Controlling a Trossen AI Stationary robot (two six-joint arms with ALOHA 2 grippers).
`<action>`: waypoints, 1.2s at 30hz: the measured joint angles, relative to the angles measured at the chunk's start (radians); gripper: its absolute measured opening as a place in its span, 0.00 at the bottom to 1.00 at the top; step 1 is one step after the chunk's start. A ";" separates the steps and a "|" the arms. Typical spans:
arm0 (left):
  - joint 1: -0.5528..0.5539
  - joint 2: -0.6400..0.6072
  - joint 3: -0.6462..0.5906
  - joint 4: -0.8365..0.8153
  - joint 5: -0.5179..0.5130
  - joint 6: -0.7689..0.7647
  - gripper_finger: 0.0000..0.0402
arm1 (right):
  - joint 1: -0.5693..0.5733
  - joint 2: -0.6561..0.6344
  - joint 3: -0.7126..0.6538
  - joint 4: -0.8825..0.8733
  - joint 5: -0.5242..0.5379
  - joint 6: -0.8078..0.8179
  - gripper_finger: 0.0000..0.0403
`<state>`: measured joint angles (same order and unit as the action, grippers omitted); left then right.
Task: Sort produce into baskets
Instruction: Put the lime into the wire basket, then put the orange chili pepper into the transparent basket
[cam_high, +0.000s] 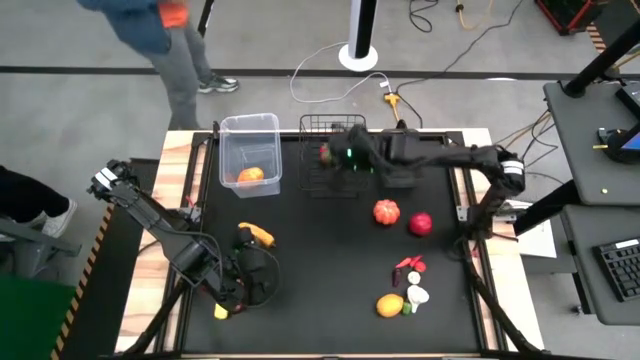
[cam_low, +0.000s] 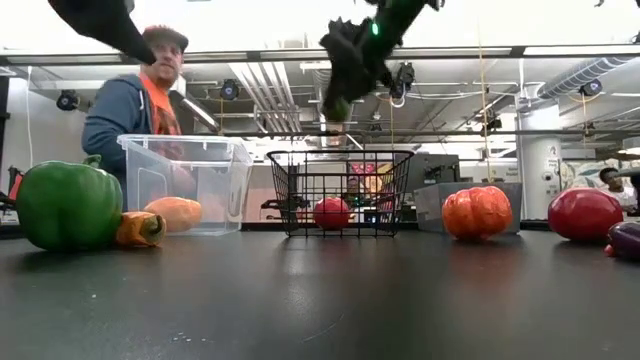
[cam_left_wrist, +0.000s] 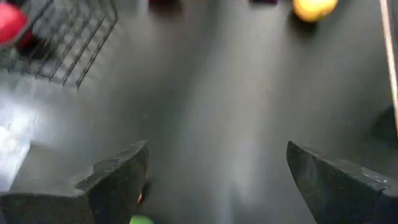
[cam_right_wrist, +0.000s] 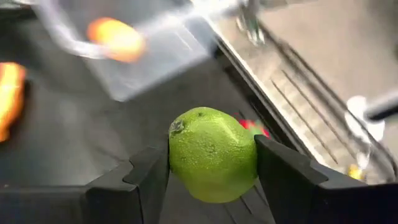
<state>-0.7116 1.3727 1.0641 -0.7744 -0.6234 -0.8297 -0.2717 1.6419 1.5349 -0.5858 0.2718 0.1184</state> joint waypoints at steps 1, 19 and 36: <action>0.000 0.000 0.000 -0.023 0.004 -0.024 0.90 | -0.033 0.008 0.000 -0.013 -0.039 0.016 0.52; 0.000 0.000 0.000 -0.080 -0.074 -0.073 0.90 | -0.128 0.094 -0.001 -0.112 -0.175 0.076 0.68; 0.000 0.000 0.000 -0.073 -0.087 -0.096 0.90 | -0.113 -0.127 0.078 -0.741 -0.005 0.328 0.68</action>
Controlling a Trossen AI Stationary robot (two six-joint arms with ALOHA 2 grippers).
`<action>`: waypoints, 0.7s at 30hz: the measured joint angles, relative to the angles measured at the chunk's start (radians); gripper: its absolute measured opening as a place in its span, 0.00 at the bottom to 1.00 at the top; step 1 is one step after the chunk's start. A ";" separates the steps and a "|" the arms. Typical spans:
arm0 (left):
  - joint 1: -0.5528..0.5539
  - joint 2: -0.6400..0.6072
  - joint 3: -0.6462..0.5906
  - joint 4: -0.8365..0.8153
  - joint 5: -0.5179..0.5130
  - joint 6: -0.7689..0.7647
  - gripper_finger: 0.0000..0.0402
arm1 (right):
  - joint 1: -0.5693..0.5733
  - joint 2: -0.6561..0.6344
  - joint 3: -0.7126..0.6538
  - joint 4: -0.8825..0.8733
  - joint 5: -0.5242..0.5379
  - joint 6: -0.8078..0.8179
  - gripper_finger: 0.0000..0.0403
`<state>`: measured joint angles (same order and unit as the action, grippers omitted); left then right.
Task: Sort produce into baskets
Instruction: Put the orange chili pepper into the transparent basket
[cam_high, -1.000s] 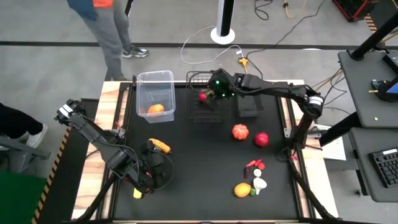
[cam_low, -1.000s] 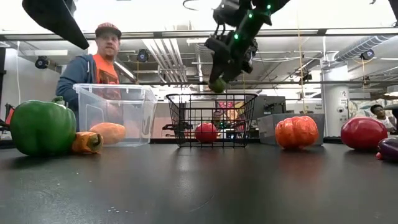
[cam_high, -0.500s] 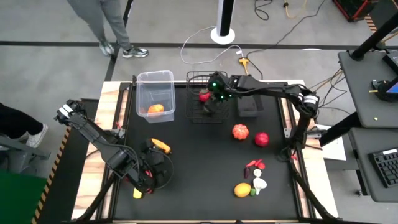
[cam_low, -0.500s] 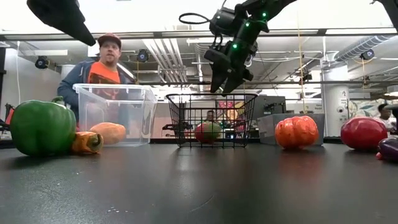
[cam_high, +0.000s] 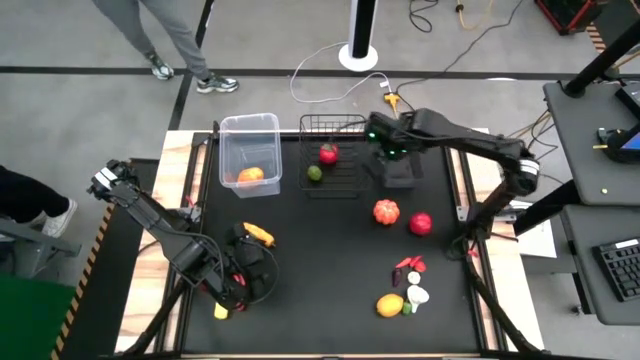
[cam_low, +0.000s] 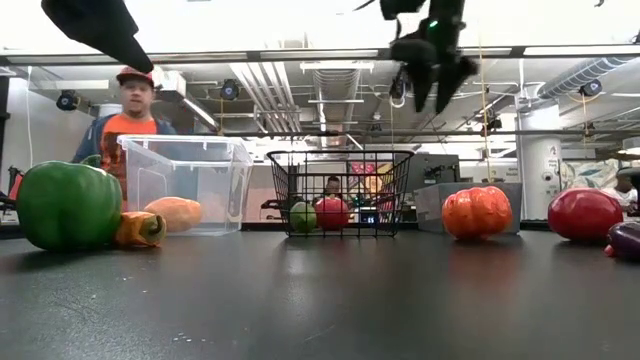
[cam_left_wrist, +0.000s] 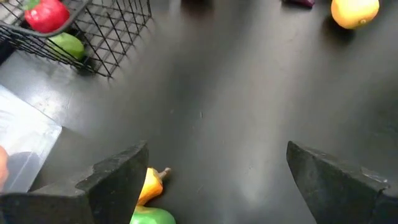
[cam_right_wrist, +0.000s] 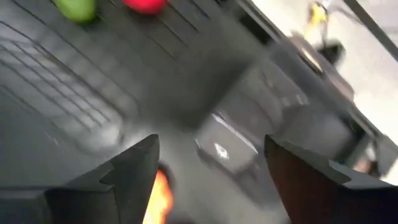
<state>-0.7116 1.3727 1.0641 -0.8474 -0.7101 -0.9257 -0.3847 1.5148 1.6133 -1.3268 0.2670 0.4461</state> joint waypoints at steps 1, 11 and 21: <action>0.000 0.000 0.000 0.001 -0.010 0.000 0.90 | 0.000 -0.019 -0.011 -0.027 0.005 0.020 0.67; 0.000 0.000 0.000 0.002 -0.024 0.000 0.90 | 0.029 -0.131 -0.202 -0.015 0.053 0.138 0.58; 0.000 0.000 0.000 0.023 0.002 -0.001 0.90 | 0.092 -0.188 -0.342 0.012 0.147 0.213 0.53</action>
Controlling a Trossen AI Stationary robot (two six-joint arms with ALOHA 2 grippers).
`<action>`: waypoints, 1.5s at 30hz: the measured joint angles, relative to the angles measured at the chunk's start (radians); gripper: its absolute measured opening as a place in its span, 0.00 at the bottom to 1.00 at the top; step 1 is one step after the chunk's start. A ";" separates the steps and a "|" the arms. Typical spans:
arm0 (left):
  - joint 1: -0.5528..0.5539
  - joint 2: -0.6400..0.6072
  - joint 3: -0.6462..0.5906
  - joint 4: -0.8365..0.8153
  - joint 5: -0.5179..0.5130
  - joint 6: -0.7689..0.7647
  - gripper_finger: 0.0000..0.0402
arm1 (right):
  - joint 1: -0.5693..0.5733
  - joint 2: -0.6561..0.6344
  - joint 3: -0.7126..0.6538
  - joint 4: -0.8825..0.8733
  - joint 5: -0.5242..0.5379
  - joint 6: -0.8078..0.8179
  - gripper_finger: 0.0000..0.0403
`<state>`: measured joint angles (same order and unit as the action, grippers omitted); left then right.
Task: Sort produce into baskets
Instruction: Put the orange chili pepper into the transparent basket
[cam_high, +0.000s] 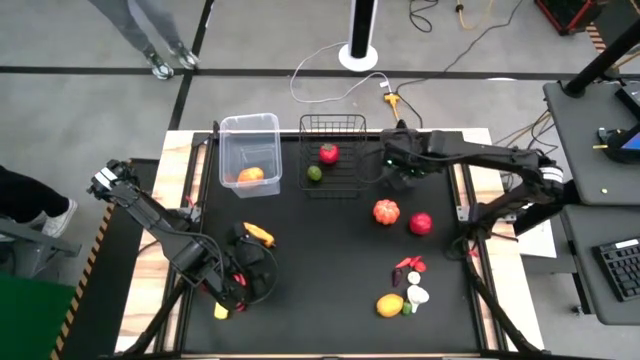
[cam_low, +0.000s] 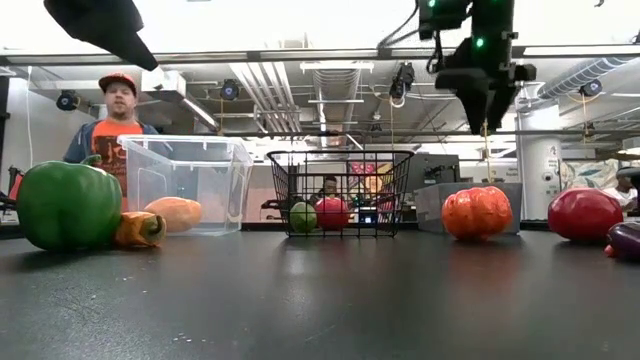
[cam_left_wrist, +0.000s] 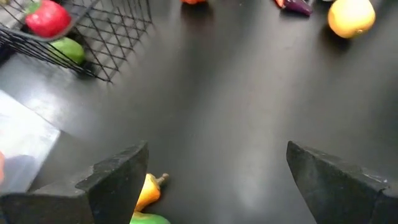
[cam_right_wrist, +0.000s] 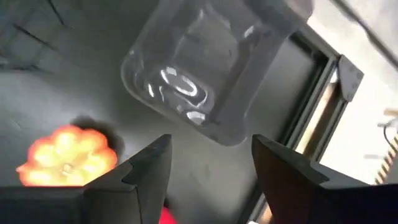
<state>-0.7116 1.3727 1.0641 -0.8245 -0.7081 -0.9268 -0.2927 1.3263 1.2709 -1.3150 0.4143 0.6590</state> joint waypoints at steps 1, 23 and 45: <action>0.000 0.000 0.000 0.004 0.018 0.000 0.90 | 0.032 -0.016 0.000 0.015 0.022 0.012 0.52; 0.000 0.000 0.000 0.014 0.197 0.040 0.90 | 0.686 -0.054 -0.133 0.669 0.199 -0.142 0.52; 0.138 0.195 0.000 0.056 0.170 0.413 0.90 | 0.768 -0.049 -0.290 0.941 0.244 -0.196 0.52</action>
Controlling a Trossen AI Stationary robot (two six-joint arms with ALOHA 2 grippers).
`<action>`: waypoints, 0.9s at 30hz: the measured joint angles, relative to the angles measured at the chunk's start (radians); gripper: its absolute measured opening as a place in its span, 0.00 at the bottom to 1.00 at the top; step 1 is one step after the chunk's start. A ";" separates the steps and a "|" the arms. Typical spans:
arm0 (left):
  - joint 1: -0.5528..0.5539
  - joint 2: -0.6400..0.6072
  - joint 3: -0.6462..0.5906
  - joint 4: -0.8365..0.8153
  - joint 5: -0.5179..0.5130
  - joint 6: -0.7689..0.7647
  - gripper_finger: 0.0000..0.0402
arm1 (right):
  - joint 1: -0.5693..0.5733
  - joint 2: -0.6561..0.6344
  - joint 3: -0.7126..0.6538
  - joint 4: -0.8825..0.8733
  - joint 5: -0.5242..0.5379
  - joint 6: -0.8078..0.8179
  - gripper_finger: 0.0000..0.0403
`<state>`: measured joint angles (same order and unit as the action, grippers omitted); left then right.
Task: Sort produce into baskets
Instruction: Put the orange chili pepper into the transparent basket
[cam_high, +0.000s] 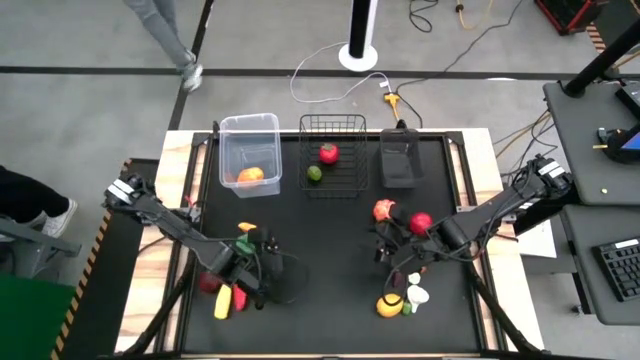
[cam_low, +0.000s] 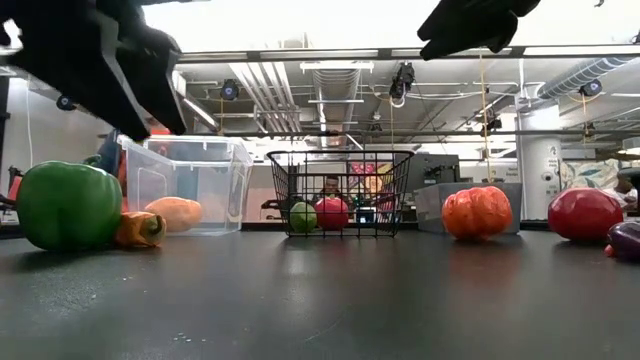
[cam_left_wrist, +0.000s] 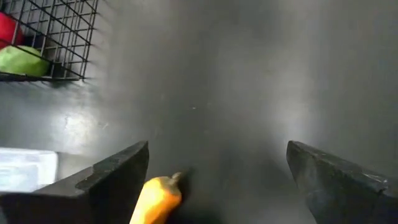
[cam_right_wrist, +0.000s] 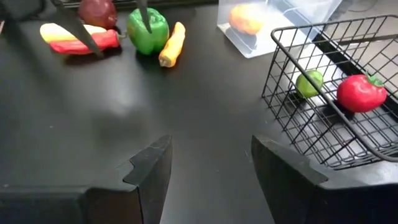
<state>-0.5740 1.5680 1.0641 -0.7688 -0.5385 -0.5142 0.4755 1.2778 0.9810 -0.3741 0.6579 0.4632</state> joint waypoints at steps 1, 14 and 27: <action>0.008 0.007 0.000 -0.007 0.000 0.013 0.90 | 0.000 0.000 0.000 -0.001 0.000 0.000 0.52; 0.090 0.104 -0.001 -0.086 0.027 0.080 0.90 | 0.000 0.001 -0.016 0.022 0.024 -0.002 0.52; 0.112 0.139 -0.001 -0.193 0.052 0.124 0.90 | 0.000 0.002 -0.037 0.052 0.026 -0.002 0.52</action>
<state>-0.4617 1.7073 1.0634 -0.9620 -0.4862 -0.3905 0.4751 1.2793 0.9440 -0.3225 0.6842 0.4610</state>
